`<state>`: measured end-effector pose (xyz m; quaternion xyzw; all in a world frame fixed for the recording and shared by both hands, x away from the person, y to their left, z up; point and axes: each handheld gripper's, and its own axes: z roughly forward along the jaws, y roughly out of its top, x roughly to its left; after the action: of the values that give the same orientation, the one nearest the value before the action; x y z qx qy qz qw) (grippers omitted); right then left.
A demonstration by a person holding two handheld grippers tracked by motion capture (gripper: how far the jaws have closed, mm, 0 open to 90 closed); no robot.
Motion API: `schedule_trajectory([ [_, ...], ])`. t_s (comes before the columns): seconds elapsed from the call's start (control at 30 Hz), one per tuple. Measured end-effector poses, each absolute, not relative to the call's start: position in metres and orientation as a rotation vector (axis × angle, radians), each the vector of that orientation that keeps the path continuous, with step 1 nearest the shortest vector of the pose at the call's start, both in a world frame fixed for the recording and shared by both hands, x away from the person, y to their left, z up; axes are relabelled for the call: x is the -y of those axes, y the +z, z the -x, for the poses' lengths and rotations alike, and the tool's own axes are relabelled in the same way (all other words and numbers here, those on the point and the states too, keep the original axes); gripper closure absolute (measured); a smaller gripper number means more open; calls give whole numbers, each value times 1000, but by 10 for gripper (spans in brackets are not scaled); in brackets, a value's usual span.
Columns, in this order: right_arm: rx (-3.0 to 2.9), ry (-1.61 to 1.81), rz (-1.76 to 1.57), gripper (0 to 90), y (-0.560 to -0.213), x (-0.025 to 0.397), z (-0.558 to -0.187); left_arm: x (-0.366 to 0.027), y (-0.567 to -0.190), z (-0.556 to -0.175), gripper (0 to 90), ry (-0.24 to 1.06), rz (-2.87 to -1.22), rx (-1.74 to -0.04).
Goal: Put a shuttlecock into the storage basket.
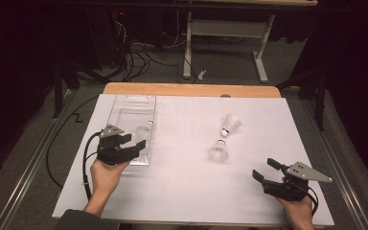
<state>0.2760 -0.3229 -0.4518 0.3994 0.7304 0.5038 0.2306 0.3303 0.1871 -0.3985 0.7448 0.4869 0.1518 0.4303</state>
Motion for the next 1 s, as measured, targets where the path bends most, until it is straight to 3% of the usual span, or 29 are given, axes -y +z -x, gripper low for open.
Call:
schedule_trajectory([
  [1.0,-2010,1378,-1106,244,-452,322,-276,-207,-417,-296,367,465,-1773,-1192],
])
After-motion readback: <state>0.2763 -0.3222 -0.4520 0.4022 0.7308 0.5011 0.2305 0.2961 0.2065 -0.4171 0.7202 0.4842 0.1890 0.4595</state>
